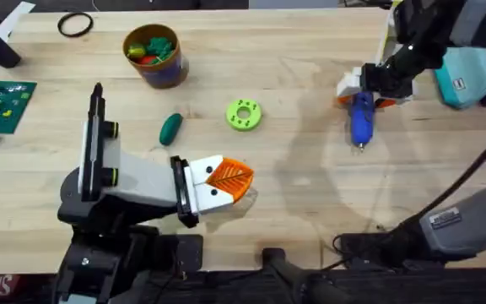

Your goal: Pick up the gripper from the table and insert it into the empty holder that is missing its gripper. Then pick up a screw, insert it into the mounting hole, and use the screwdriver to tighten it. Finally, clean up the table by picking up the vegetable and placing it into the bucket.

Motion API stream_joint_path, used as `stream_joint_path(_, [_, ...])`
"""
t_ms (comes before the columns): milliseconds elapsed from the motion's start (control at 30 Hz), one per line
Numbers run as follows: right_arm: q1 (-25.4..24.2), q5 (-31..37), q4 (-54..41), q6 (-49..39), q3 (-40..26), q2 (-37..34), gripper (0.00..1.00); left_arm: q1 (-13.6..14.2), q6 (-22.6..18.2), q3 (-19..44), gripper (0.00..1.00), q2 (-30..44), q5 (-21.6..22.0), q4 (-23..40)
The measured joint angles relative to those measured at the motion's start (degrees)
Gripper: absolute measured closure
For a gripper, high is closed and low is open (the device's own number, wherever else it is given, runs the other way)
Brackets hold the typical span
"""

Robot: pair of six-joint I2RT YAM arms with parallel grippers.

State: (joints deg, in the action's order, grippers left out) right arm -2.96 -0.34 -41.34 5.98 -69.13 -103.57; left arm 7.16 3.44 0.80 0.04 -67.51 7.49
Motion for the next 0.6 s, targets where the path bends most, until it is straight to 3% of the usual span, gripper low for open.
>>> stream_joint_path(133, [-0.1,0.1,0.8,0.3,0.0,-0.2,0.772,0.0,0.0,0.0,0.992,0.0,0.0,0.0])
stream_joint_path(200, [-0.1,0.2,1.4,0.3,0.0,-0.4,0.964,0.0,0.0,0.0,0.992,0.0,0.0,0.0])
stream_joint_path(600, [-0.1,0.1,1.6,0.4,0.0,-0.4,0.973,0.0,0.0,0.0,0.992,0.0,0.0,0.0])
